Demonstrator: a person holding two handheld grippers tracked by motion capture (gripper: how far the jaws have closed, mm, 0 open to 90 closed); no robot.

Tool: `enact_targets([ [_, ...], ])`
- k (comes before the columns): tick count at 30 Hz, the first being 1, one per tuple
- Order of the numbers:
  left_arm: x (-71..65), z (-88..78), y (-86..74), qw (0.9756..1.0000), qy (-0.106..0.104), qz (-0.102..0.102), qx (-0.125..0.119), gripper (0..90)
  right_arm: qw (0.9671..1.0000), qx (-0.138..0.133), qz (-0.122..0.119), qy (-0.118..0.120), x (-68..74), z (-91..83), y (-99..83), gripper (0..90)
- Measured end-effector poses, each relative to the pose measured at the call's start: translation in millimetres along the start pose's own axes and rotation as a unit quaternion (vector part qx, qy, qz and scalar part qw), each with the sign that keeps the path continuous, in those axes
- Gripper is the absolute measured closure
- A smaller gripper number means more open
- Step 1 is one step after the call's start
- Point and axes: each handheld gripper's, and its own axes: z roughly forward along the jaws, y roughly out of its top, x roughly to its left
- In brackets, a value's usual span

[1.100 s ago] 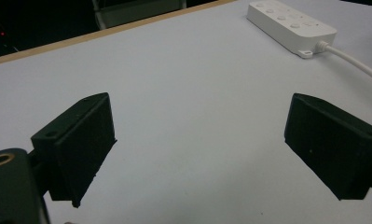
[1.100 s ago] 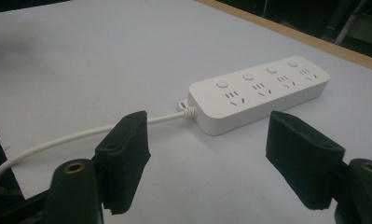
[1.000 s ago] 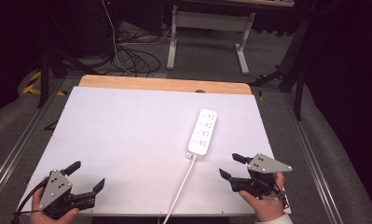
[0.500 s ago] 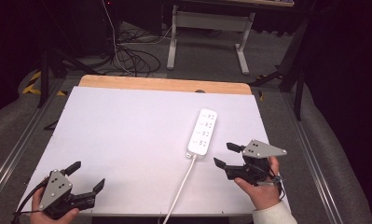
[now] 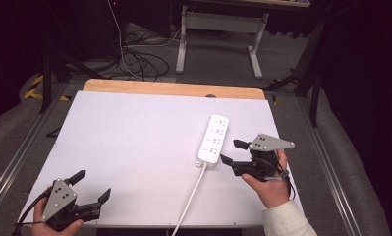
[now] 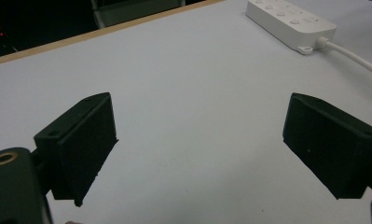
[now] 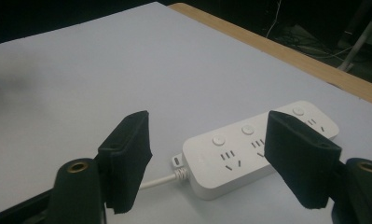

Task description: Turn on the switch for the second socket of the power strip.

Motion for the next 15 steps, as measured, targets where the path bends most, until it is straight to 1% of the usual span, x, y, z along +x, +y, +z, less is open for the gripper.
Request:
enact_targets([
  [9,0.0,-0.3,0.0,1.0000,0.000,0.001,0.000,10.0,1.0000,0.008,-0.005,-0.004,-4.1,14.8,12.7,32.5],
  [10,0.0,-0.3,0.0,1.0000,0.000,0.001,0.001,10.1,0.9999,0.008,-0.008,-0.004,-4.9,16.9,13.9,32.6],
  [15,0.1,-0.3,0.0,1.0000,0.000,0.003,0.001,10.1,0.9998,0.016,-0.007,-0.008,-8.5,26.8,17.8,32.8],
])
